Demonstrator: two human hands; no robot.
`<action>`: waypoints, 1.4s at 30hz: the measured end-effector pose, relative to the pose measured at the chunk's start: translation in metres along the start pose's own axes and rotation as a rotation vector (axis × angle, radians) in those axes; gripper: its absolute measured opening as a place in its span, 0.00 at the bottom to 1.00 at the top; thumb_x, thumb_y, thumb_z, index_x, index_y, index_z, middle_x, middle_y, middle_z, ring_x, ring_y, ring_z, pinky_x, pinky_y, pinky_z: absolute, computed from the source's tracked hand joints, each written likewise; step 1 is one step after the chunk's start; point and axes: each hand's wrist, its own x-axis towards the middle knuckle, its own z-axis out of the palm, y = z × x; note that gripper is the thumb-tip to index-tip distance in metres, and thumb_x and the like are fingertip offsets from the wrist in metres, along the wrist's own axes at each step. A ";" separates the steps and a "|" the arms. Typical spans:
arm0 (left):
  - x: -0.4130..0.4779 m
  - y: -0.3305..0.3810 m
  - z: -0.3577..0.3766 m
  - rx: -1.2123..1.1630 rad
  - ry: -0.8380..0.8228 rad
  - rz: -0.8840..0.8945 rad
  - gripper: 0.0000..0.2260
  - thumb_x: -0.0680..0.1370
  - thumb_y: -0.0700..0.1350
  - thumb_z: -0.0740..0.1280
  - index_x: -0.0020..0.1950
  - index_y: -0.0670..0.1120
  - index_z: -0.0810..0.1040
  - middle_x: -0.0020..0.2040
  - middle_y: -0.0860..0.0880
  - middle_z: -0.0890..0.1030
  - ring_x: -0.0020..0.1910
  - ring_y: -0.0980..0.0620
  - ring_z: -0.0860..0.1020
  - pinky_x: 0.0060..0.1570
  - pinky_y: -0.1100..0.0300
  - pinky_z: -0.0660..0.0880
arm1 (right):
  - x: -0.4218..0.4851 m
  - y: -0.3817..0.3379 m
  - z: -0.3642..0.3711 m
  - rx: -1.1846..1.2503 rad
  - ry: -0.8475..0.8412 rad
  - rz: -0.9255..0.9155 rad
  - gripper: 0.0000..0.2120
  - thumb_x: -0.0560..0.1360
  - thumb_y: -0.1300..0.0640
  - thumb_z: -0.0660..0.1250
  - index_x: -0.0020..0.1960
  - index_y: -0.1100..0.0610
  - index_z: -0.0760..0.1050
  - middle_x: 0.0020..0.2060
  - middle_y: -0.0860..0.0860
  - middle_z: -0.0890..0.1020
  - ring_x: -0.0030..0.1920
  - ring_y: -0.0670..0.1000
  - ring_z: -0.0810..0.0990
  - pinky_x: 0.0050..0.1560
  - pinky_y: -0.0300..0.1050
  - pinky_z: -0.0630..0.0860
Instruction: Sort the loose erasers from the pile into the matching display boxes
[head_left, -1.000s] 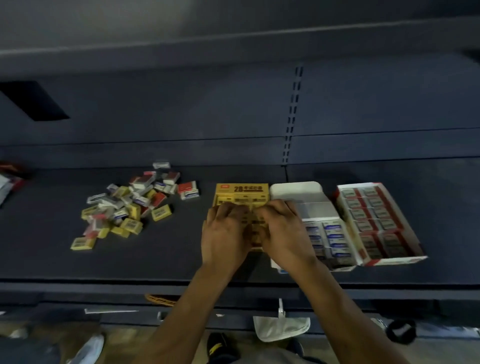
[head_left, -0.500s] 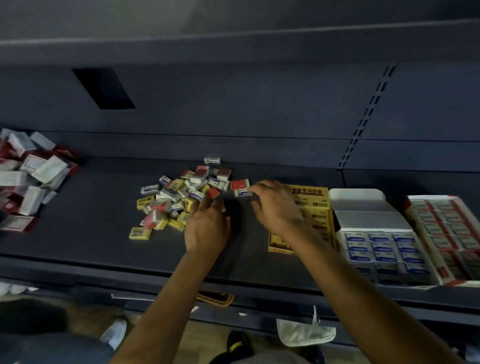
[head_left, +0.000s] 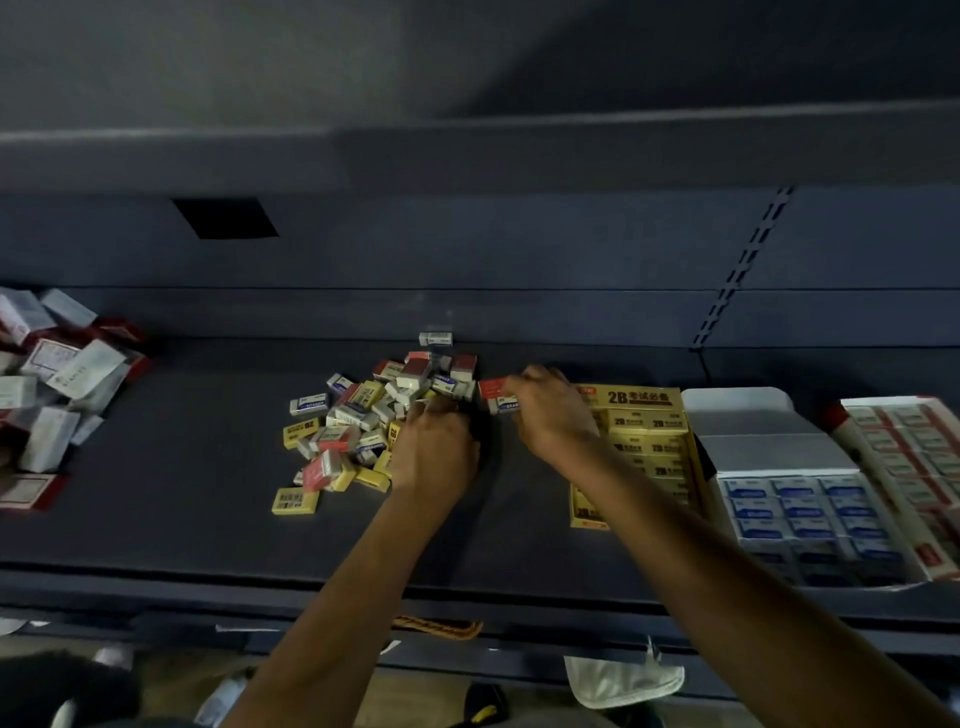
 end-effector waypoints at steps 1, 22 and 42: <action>-0.002 -0.002 -0.001 -0.003 -0.007 0.008 0.11 0.78 0.48 0.63 0.58 0.47 0.78 0.60 0.47 0.75 0.59 0.46 0.72 0.56 0.57 0.71 | -0.001 0.000 0.001 -0.005 0.008 -0.002 0.18 0.74 0.65 0.63 0.63 0.55 0.73 0.60 0.54 0.73 0.61 0.56 0.69 0.57 0.48 0.71; -0.024 0.032 -0.007 -0.409 0.181 0.172 0.16 0.67 0.39 0.74 0.54 0.48 0.81 0.49 0.45 0.81 0.47 0.48 0.79 0.44 0.61 0.72 | -0.065 0.046 -0.040 0.164 0.144 0.009 0.11 0.74 0.60 0.67 0.56 0.53 0.76 0.52 0.49 0.77 0.54 0.50 0.73 0.49 0.36 0.65; -0.036 0.152 0.000 -0.571 0.017 0.269 0.14 0.74 0.44 0.70 0.59 0.50 0.78 0.54 0.54 0.79 0.50 0.58 0.77 0.49 0.68 0.73 | -0.157 0.155 -0.093 0.362 0.041 0.190 0.07 0.73 0.59 0.69 0.51 0.53 0.79 0.48 0.45 0.79 0.43 0.39 0.76 0.41 0.26 0.70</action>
